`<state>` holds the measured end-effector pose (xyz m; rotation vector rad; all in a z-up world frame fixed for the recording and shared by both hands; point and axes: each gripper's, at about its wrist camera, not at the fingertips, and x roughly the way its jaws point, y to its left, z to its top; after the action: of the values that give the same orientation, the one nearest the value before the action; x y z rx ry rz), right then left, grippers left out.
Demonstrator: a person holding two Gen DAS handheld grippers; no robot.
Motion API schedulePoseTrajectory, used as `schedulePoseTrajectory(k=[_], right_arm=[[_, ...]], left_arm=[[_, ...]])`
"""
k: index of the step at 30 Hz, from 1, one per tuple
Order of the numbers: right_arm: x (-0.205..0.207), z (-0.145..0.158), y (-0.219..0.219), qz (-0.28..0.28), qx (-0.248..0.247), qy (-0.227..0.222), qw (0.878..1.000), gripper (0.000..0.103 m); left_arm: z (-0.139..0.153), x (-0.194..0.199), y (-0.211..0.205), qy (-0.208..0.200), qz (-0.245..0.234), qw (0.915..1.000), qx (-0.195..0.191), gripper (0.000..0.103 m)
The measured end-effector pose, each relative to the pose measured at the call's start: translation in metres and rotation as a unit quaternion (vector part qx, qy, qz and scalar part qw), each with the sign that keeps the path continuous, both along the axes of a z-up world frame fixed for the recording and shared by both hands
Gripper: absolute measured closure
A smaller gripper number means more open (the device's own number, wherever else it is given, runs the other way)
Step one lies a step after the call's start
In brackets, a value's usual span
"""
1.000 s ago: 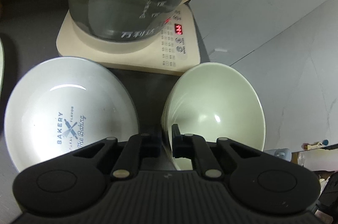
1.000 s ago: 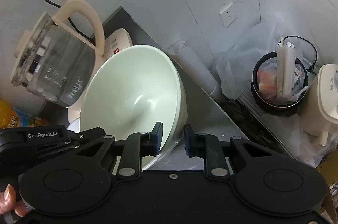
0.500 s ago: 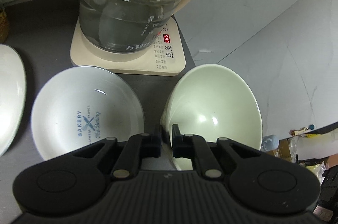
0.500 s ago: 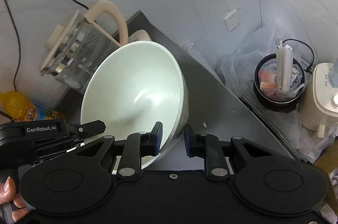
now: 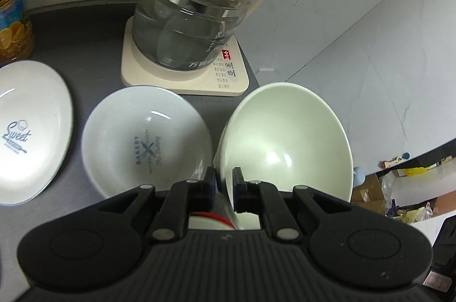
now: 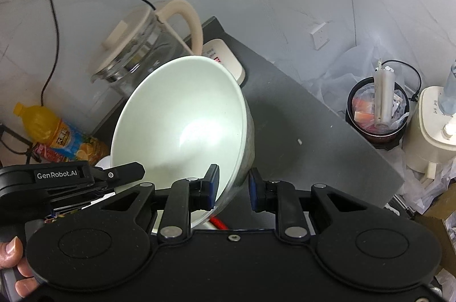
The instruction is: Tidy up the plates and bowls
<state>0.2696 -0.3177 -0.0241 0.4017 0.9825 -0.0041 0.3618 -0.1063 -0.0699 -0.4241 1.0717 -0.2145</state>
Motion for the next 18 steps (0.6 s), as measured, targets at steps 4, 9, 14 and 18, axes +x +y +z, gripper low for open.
schedulePoseTrajectory(k=[4, 9, 14, 18], right_arm=[[-0.015, 0.006, 0.015, 0.000, -0.003, -0.008, 1.000, 0.081], [-0.031, 0.009, 0.029, -0.001, -0.012, -0.011, 1.000, 0.081], [-0.044, 0.009, 0.038, -0.001, -0.017, -0.007, 1.000, 0.081], [-0.054, 0.007, 0.045, -0.002, -0.018, -0.003, 1.000, 0.081]], left_arm=[[0.003, -0.014, 0.010, -0.002, -0.005, 1.0000, -0.002, 0.095], [0.005, -0.030, 0.020, -0.002, -0.012, 0.9999, -0.003, 0.094], [0.000, -0.046, 0.030, 0.006, -0.018, 0.9998, -0.007, 0.094], [-0.004, -0.057, 0.036, 0.013, -0.023, 0.9996, -0.009, 0.093]])
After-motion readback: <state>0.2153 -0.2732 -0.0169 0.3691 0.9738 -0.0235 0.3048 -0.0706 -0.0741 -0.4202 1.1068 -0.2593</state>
